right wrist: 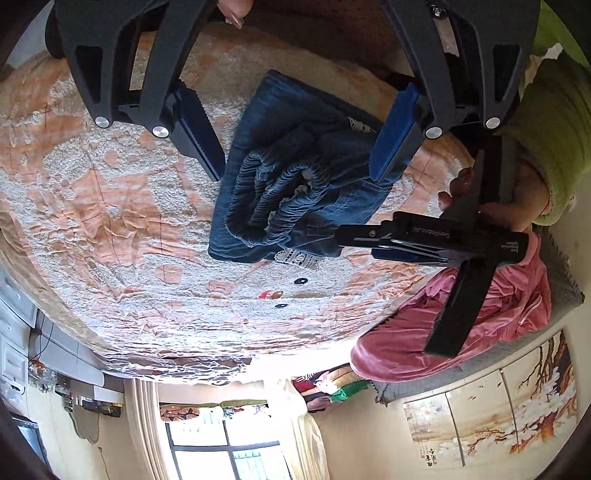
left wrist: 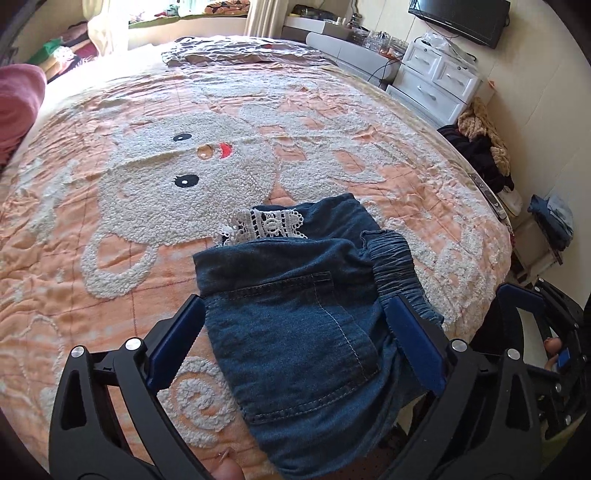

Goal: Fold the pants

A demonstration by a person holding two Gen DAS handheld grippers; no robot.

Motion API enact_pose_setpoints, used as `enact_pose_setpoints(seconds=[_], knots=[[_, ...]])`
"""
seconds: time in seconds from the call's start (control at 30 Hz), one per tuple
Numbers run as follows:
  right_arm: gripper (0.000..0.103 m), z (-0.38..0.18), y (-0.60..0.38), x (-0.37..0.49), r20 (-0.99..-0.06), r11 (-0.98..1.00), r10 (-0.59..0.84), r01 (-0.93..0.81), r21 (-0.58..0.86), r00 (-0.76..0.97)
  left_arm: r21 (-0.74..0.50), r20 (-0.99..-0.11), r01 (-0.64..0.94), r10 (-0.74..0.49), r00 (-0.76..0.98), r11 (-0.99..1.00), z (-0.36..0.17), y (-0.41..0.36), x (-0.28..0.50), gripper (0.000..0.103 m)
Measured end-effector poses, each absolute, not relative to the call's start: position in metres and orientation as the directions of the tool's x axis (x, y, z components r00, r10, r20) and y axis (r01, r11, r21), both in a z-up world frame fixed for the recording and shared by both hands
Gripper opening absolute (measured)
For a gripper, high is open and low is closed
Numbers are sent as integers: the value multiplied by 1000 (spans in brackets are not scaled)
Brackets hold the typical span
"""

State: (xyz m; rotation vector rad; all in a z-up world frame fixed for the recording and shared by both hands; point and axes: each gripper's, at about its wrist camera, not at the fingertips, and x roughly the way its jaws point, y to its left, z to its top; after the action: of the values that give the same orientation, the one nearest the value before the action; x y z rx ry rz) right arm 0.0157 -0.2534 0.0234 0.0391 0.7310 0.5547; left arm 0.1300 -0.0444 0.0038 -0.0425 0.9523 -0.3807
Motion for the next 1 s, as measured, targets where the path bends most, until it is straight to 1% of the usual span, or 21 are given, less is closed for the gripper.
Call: enact_pose_setpoints(seconds=[0.2, 0.4, 0.5, 0.6, 0.67, 0.73, 1.0], knots=[[88, 23, -262, 21, -616, 872, 477, -427, 241, 627, -195, -773, 268, -316, 550, 944, 11, -38, 119, 93], [89, 18, -269, 34, -630, 899, 433, -363, 247, 644, -220, -769, 215, -305, 562, 951, 6, -24, 109, 93], [89, 10, -274, 46, -653, 908, 417, -328, 262, 632, -209, -780, 184, -277, 561, 961, -3, -16, 107, 93], [89, -3, -274, 60, -689, 916, 401, -294, 274, 604, -142, -791, 162, -210, 574, 977, -12, -17, 105, 93], [89, -11, -275, 69, -697, 907, 420, -281, 313, 582, -137, -800, 164, -207, 563, 977, -20, -19, 104, 93], [88, -18, -274, 77, -708, 904, 428, -268, 333, 561, -143, -810, 164, -210, 548, 976, -28, -21, 105, 93], [70, -40, -265, 102, -733, 884, 468, -253, 394, 494, -173, -820, 154, -229, 525, 973, -43, -25, 106, 93]])
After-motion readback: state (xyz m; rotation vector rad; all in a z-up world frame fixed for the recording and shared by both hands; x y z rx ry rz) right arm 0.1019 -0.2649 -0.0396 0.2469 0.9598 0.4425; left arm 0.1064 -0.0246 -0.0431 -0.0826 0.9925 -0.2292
